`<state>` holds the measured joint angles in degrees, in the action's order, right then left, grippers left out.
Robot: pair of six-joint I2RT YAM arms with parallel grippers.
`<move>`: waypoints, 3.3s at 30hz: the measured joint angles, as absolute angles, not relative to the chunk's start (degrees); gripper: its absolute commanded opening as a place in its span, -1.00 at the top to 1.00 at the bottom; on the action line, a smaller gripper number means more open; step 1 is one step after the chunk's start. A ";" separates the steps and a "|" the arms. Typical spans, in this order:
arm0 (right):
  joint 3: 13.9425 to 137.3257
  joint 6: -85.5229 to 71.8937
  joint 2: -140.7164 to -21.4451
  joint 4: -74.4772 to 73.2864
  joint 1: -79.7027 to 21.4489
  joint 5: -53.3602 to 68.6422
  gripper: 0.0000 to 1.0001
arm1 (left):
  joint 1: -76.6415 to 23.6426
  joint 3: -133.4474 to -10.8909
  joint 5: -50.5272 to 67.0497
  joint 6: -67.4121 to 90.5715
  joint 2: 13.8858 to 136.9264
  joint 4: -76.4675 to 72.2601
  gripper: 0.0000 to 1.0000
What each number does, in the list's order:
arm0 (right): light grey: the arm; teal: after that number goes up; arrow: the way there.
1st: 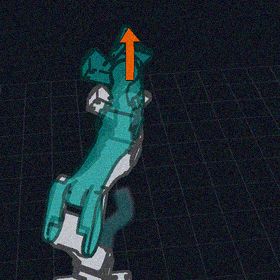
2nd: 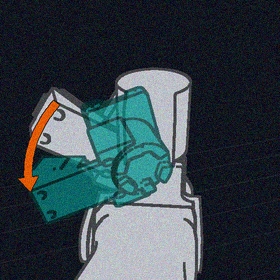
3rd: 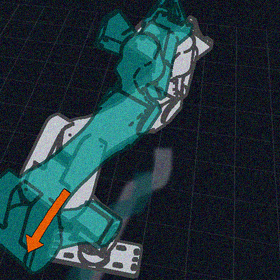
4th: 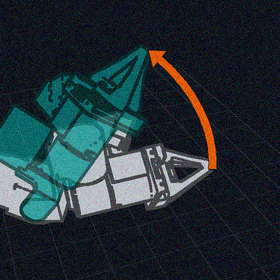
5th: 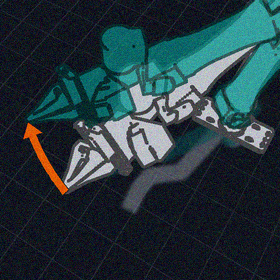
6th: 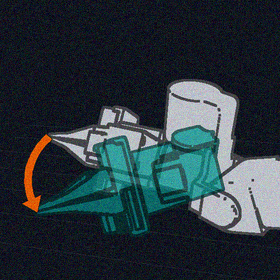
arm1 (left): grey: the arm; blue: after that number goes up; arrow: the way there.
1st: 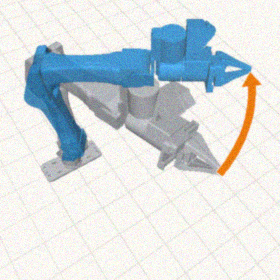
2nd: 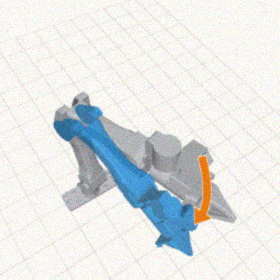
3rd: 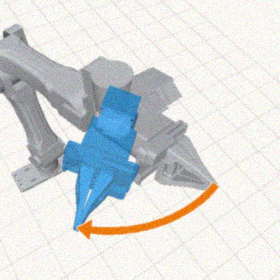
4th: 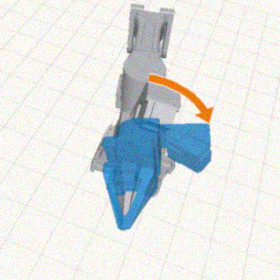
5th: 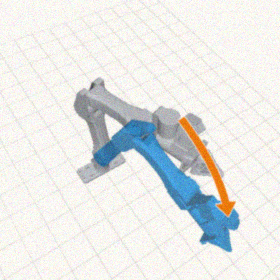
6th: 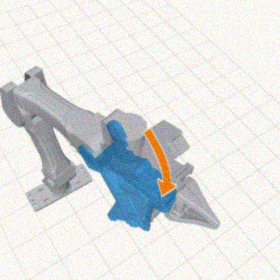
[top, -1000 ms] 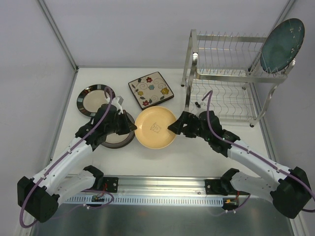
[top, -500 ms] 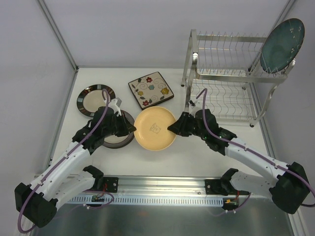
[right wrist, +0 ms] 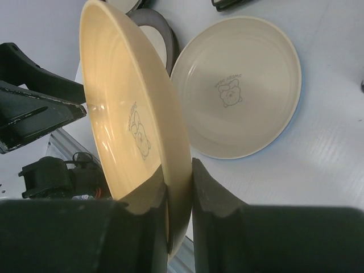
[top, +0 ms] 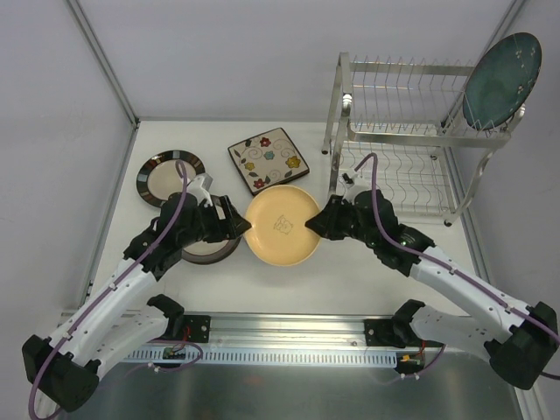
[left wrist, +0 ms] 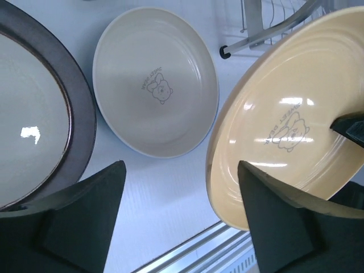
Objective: Load the plates into the dish rack
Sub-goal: Pass the plate from the left arm to the right, then insert the plate into the dish rack
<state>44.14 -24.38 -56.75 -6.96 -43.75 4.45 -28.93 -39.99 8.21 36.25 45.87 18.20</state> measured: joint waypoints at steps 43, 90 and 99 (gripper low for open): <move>114.67 47.22 -69.56 -13.37 -24.60 -41.39 0.99 | -28.93 -33.47 -12.78 17.96 25.56 27.75 -0.98; 97.86 33.85 -78.41 -7.20 6.28 -23.97 0.99 | -28.88 -33.36 -15.16 17.98 28.34 27.77 -0.98; 93.82 35.94 -78.30 -5.80 6.35 -23.49 0.99 | -28.82 -33.21 -15.14 17.96 28.51 27.77 -0.98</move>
<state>93.82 35.94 -78.30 -5.80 6.35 -23.49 -28.82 -33.21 -15.14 17.96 28.51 27.77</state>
